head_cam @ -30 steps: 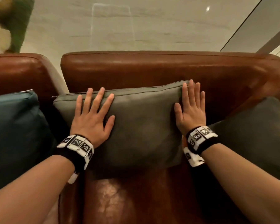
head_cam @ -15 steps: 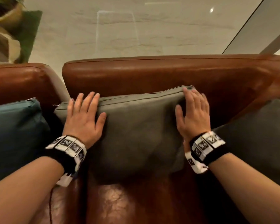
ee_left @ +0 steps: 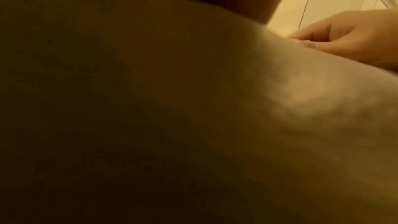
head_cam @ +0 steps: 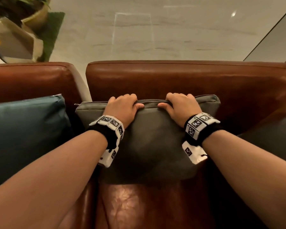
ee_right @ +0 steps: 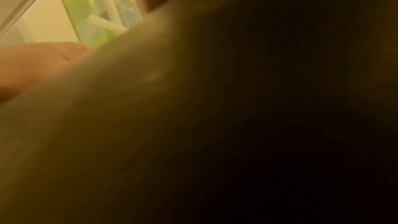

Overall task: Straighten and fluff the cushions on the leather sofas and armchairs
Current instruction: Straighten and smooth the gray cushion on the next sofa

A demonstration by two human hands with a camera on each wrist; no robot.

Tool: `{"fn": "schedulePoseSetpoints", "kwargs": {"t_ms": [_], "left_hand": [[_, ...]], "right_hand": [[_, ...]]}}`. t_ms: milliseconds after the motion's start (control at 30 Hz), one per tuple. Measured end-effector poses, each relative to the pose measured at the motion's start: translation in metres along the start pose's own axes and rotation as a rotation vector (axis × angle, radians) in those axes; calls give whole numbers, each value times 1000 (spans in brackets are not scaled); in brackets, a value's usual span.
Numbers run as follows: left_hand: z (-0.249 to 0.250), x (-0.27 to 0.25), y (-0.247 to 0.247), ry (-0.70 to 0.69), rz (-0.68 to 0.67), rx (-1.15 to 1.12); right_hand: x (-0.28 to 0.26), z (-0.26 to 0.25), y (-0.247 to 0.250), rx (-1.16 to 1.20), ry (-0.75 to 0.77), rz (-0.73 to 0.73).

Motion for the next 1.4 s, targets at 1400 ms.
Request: {"fn": "schedulePoseSetpoints", "kwargs": {"t_ms": [1400], "left_hand": [[-109,-149,-93,1135,655,-758]], "right_hand": [[-70,148,-53,1018,-1135,238]]}}
Point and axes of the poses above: each hand's wrist, its own x-axis towards the middle knuckle, its own y-axis out of the back of the hand, z = x × y, the point moved 8 cm from there along x, towards the middle knuckle, and after that the axes turned 14 degrees about -y, right-handed, at the moved point
